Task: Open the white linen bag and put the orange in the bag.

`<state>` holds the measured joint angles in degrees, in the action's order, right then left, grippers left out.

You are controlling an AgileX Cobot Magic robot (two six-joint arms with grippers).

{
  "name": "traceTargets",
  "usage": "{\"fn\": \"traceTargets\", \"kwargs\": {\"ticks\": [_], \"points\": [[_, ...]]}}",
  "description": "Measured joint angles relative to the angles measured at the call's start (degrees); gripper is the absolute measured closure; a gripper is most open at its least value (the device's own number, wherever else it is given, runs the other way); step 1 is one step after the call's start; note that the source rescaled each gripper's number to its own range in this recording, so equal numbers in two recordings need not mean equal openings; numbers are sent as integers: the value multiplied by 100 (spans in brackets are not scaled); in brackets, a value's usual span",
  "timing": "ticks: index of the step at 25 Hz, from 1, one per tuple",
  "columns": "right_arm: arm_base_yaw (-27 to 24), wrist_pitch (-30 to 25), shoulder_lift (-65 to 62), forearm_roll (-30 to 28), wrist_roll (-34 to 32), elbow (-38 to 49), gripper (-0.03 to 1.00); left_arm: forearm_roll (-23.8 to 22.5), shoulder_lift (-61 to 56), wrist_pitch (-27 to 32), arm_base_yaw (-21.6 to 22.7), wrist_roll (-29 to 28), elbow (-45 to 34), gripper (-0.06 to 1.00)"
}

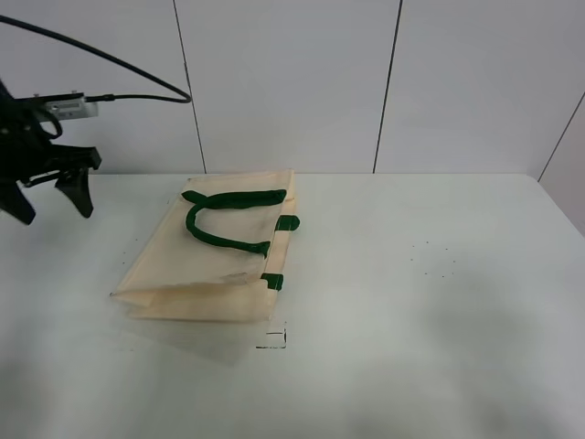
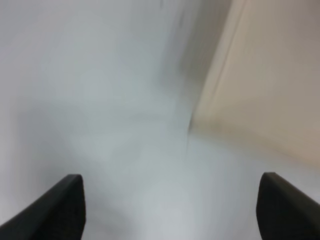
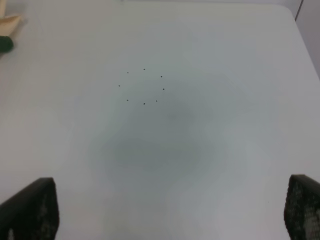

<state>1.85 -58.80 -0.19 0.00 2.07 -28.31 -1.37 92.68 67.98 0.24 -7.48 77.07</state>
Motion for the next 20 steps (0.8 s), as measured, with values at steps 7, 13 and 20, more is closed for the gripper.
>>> {"fn": "traceTargets", "kwargs": {"ticks": [7,13,20], "points": [[0,0,0,0,0,0,-3,-164,-2508,-28,0,175,-2437,3],[0,0,0,0,0,0,-3,-164,-4633,-782,0,385,-4056,3],[0,0,0,0,0,0,-3,137,-6864,-689,0,697,-4751,3]]}}
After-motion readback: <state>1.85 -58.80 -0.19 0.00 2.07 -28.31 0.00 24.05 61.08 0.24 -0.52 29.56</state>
